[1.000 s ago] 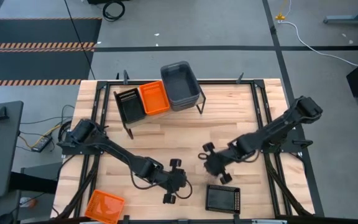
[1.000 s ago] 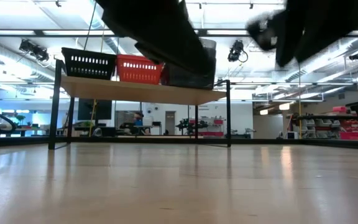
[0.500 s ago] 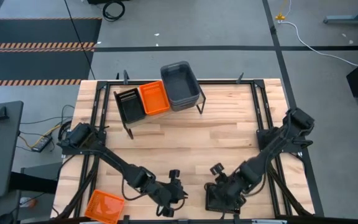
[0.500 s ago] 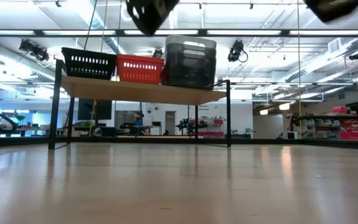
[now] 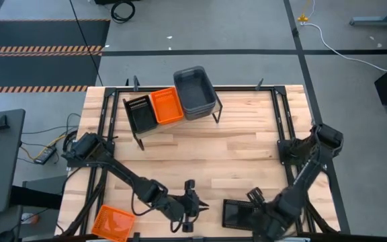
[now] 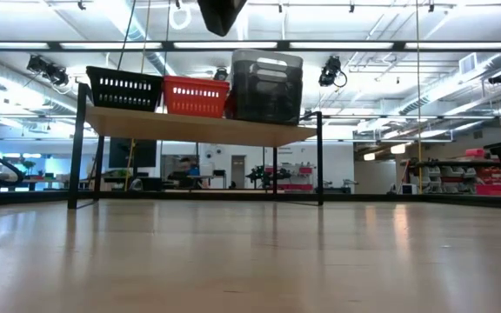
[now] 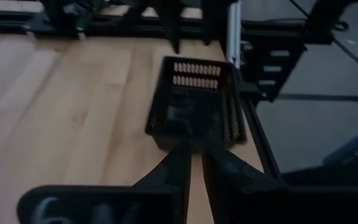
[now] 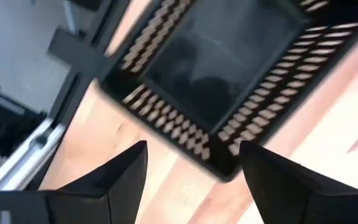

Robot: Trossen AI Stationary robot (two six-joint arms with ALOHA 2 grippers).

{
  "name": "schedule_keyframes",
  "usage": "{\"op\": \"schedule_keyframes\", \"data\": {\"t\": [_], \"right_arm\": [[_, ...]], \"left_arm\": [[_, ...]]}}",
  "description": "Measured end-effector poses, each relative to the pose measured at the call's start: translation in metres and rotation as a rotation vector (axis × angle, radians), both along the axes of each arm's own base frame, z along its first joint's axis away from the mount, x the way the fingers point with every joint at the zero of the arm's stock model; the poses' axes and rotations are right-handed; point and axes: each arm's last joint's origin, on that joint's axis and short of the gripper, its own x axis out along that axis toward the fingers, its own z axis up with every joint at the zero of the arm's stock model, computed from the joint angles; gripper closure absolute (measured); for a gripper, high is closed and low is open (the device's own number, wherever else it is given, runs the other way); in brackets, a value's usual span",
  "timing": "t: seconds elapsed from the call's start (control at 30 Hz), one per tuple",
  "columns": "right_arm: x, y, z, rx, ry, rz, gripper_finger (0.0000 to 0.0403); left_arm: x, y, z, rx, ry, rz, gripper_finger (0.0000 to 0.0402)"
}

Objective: Stack baskets on shelf by color
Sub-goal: Stack the black basket on top of the other black basket on the shelf

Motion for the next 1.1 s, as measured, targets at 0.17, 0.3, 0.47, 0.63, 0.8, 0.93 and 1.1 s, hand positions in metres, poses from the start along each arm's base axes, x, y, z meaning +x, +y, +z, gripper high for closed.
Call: {"op": "schedule_keyframes", "data": {"t": [0.17, 0.3, 0.47, 0.63, 0.8, 0.93, 1.1], "right_arm": [[-0.023, 0.014, -0.007, -0.026, -0.002, 0.15, 0.0148], [-0.034, 0.022, -0.008, -0.057, -0.084, 0.243, 0.0154], [-0.039, 0.023, -0.018, -0.079, -0.112, 0.302, 0.0162], [-0.039, 0.019, -0.035, -0.15, -0.114, 0.359, 0.0173], [-0.03, 0.018, -0.047, -0.19, -0.157, 0.411, 0.0186], [-0.02, 0.019, -0.05, -0.164, -0.183, 0.388, 0.0195], [-0.015, 0.022, -0.04, -0.143, -0.194, 0.327, 0.0202]], "left_arm": [[0.005, 0.008, 0.002, -0.005, -0.023, 0.039, 0.0357], [0.011, 0.014, 0.005, -0.017, -0.058, 0.076, 0.036], [0.016, 0.024, 0.006, -0.01, -0.077, 0.136, 0.036], [0.021, 0.034, 0.006, -0.019, -0.08, 0.18, 0.0361], [0.022, 0.034, 0.007, -0.028, -0.084, 0.187, 0.0362], [0.02, 0.031, 0.007, -0.03, -0.083, 0.177, 0.0362], [0.015, 0.022, 0.007, -0.033, -0.087, 0.153, 0.0366]]}}
